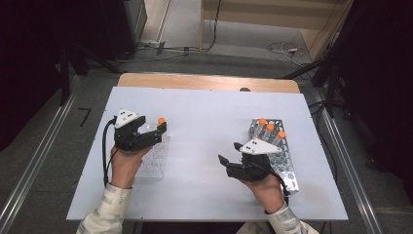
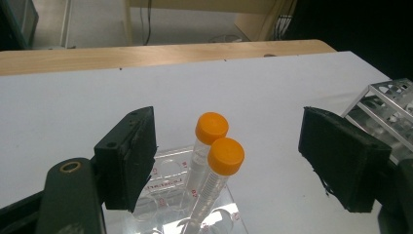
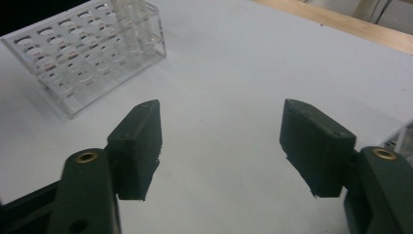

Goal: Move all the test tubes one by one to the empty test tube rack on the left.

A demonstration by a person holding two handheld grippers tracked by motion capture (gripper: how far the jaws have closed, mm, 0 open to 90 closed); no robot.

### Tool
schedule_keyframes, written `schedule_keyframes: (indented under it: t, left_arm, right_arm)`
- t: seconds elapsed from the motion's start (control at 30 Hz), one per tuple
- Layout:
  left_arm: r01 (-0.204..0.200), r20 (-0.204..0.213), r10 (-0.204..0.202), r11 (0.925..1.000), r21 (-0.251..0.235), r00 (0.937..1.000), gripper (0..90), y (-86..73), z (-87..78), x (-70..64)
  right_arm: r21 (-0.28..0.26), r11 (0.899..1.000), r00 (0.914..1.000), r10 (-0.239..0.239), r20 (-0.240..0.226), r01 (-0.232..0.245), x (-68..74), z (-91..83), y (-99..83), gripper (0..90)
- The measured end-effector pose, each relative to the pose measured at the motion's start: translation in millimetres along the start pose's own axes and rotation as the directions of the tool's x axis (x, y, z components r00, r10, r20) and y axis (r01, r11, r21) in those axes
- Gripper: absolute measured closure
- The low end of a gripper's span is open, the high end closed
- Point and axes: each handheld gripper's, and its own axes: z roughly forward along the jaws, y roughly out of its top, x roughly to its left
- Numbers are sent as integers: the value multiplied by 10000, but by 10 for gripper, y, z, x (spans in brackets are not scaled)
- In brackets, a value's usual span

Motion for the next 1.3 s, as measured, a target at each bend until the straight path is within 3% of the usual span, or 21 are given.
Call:
schedule_keyframes:
  t: [0.33,0.57,1.07,1.3]
  left_arm:
    - [21,-44,-21,10000,54,10000,208,-12,8,5]
    - [107,-129,-106,9999,42,9999,162,-7,4,20]
    - [194,-198,-195,9998,-45,9996,150,-3,-19,40]
    - [179,-204,-181,9998,-69,9996,154,-3,-23,38]
  right_arm:
    - [-22,9998,9995,196,229,-196,-143,-100,-33,240]
    - [-217,9994,9969,299,729,-284,-286,-242,-45,241]
    - [-388,9964,9834,808,1624,-755,-573,-482,-167,264]
    - [-509,9931,9730,1137,2007,-1056,-702,-588,-234,274]
